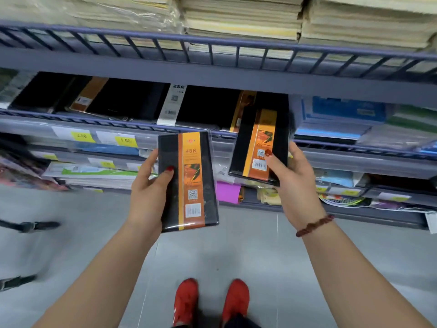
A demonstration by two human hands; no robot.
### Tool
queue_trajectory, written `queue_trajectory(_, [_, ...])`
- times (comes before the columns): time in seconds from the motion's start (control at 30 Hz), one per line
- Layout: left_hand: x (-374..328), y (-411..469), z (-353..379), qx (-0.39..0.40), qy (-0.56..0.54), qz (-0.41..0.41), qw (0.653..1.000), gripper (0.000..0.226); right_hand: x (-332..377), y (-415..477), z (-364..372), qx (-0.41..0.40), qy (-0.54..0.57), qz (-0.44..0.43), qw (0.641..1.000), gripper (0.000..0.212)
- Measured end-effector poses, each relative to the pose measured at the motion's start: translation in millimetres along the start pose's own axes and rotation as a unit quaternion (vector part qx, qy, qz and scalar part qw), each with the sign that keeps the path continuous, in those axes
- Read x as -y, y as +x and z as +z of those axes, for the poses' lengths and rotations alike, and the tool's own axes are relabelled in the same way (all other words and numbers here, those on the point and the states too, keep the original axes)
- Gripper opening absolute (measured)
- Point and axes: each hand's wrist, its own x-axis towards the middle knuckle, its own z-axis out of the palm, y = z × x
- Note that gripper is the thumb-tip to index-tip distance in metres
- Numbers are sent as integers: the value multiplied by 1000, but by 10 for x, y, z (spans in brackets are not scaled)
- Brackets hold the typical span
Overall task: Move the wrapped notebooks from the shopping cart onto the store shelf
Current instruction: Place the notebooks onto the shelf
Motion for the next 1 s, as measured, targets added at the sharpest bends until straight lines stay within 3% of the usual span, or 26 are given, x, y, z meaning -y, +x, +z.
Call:
queue_trajectory(0.13, [27, 89, -24, 0, 4, 19, 1000, 40, -160, -5, -88, -5, -215, -87, 973, 101])
queue_trajectory(0.17, [22, 99, -30, 2, 4, 25, 1000, 40, -185, -10, -89, -11, -258, -113, 959, 104])
queue_trajectory(0.3, [9, 141, -45, 13, -7, 42, 999, 40, -235, 20, -65, -10, -325, -214, 921, 76])
queue_trajectory(0.43, [9, 203, -48, 18, -13, 53, 998, 39, -182, 193, 7, -26, -375, -238, 895, 56])
queue_trajectory(0.7, [32, 249, -58, 29, -20, 67, 997, 41, -161, 630, 155, -94, -491, -332, 800, 29])
queue_trajectory(0.8, [52, 246, -64, 29, -23, 63, 997, 42, -145, 689, 206, -94, -486, -321, 807, 29])
queue_trajectory(1.0, [52, 252, -66, 26, -19, 57, 998, 42, -157, 831, 290, -104, -417, -283, 857, 29])
